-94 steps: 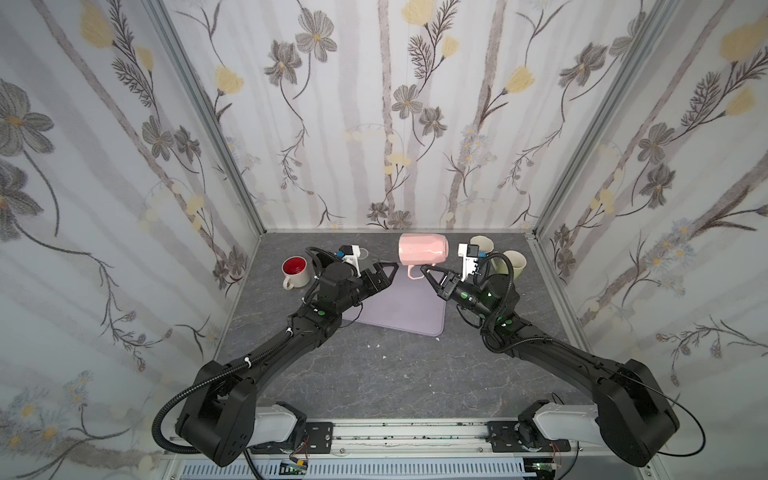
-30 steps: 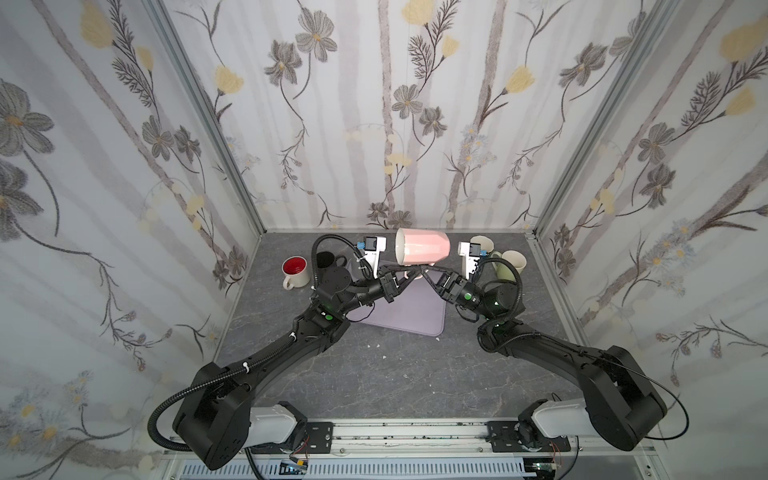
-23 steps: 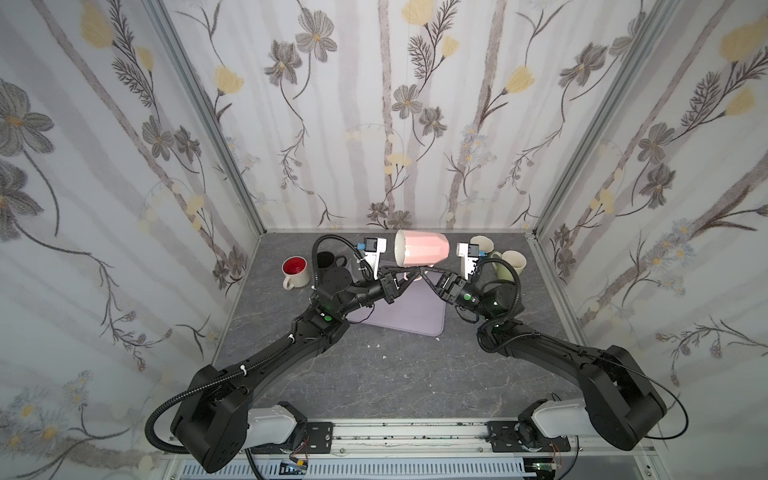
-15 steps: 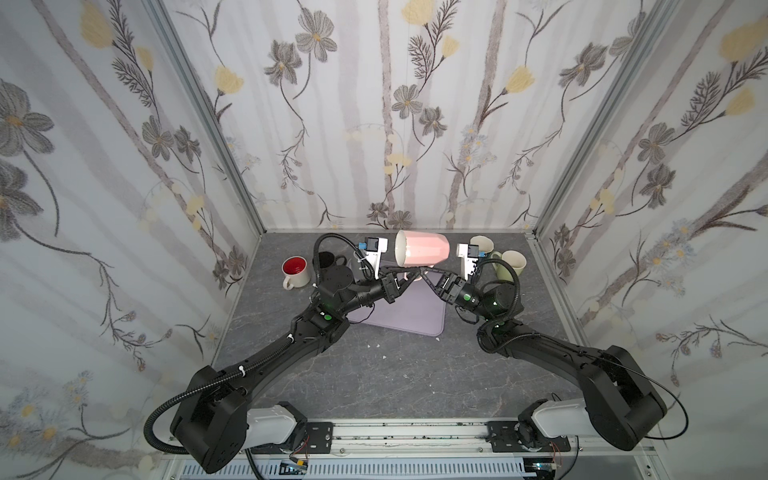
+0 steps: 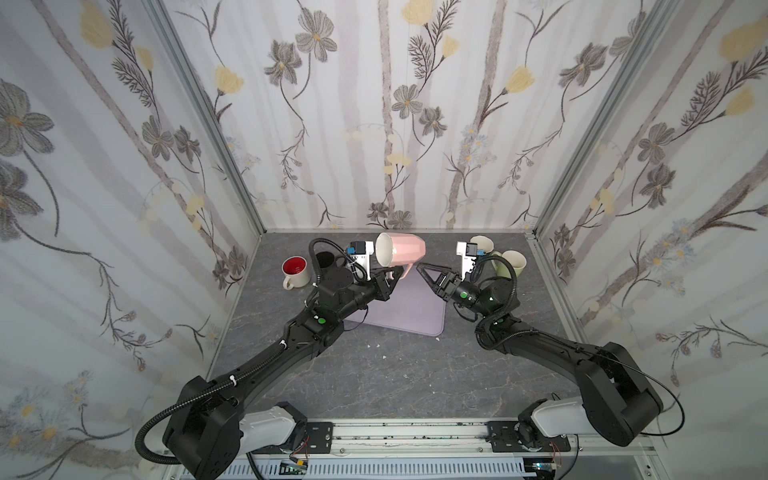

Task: Turn the mug right side up
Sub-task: 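Release the pink mug handle with the right gripper and draw it back, then carry the pink mug with the left gripper toward the red-lined white mug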

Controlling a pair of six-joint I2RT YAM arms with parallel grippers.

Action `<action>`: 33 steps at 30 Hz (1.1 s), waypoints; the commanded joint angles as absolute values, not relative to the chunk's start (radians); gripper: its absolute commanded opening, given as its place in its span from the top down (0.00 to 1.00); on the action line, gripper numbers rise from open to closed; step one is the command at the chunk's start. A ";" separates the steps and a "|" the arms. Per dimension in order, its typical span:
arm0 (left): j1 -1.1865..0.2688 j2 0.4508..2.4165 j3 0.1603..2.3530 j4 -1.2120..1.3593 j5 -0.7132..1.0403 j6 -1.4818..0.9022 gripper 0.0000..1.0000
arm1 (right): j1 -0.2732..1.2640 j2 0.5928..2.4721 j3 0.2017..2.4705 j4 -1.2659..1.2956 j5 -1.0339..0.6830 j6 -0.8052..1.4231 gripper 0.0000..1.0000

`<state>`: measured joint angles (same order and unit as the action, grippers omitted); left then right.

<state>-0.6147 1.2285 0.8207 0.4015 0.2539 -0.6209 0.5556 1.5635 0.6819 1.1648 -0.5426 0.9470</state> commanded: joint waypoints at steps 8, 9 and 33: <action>-0.560 1.279 0.841 0.319 0.092 -0.599 1.00 | 0.537 1.542 0.681 1.069 -0.481 0.852 0.51; -0.558 1.277 0.844 0.307 0.088 -0.596 1.00 | 0.529 1.532 0.677 1.041 -0.470 0.825 0.48; -0.450 1.155 0.810 0.026 -0.115 -0.602 1.00 | 0.477 1.436 0.657 0.612 -0.194 0.523 0.19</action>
<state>-0.4652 1.1530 0.7982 -0.0174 -0.0525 -0.5945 0.4774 1.4250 0.6659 0.5503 -0.1955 0.5121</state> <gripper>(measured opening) 0.150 0.810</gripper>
